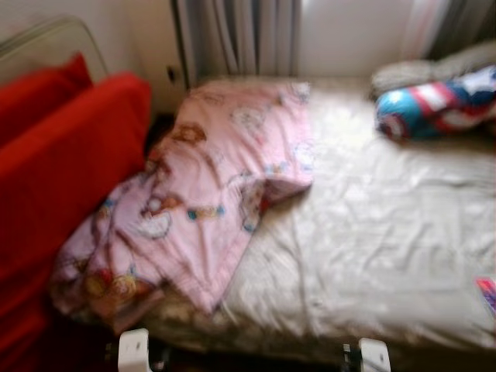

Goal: Clean up the room

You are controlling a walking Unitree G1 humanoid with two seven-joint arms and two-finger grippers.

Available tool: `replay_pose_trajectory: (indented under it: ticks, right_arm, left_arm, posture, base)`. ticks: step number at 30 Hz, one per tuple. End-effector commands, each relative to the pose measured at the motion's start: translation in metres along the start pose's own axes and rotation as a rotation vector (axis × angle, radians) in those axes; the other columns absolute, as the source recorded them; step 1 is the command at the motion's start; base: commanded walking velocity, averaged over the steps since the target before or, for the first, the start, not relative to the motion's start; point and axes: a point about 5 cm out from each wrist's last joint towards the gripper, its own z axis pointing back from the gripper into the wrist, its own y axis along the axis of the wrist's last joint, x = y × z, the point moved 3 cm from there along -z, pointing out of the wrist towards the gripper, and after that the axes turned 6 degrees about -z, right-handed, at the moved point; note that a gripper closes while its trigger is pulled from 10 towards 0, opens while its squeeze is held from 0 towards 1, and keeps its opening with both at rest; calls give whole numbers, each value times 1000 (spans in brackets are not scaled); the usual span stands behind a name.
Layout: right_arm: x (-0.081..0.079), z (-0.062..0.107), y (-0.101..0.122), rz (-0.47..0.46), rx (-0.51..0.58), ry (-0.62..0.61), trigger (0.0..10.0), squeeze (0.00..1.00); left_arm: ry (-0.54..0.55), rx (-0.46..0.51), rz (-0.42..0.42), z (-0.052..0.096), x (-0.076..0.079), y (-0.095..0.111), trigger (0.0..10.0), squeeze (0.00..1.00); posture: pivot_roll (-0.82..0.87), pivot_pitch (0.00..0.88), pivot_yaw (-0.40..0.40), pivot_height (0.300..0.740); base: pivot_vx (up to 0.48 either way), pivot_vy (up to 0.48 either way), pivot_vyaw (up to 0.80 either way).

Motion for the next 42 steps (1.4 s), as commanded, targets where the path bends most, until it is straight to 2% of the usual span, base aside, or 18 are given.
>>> replay_pose_trajectory:
  ticks: [1, 14, 29, 35, 42]
  right_arm:
    - [9, 3, -8, 3, -21, -26, 10000, 0]
    - [9, 3, -7, 13, -21, -22, 10000, 0]
    - [8, 3, -4, 36, -1, -9, 10000, 0]
    - [8, 3, -3, 35, 3, -9, 10000, 0]
    - [8, 3, 0, 37, 29, 0, 10000, 0]
  left_arm:
    - [-11, -5, -1, 1, 3, -2, 10000, 0]
    - [-8, -18, 4, 0, 7, -3, 10000, 0]
    - [-12, -38, 6, 1, 5, -8, 10000, 0]
    - [-19, -34, 11, 1, 3, -7, 10000, 0]
    - [-42, -18, 21, -1, 10, -3, 10000, 0]
  posture:
    - [-76, 89, 41, 740]
    - [-73, 104, 38, 740]
    - [-68, 109, 36, 740]
    - [-68, 110, 36, 740]
    - [-77, 109, 21, 740]
  base:
    - [0, 480, 0]
    - [0, 456, 0]
    - [0, 0, 0]
    - [0, 0, 800]
    - [0, 0, 700]
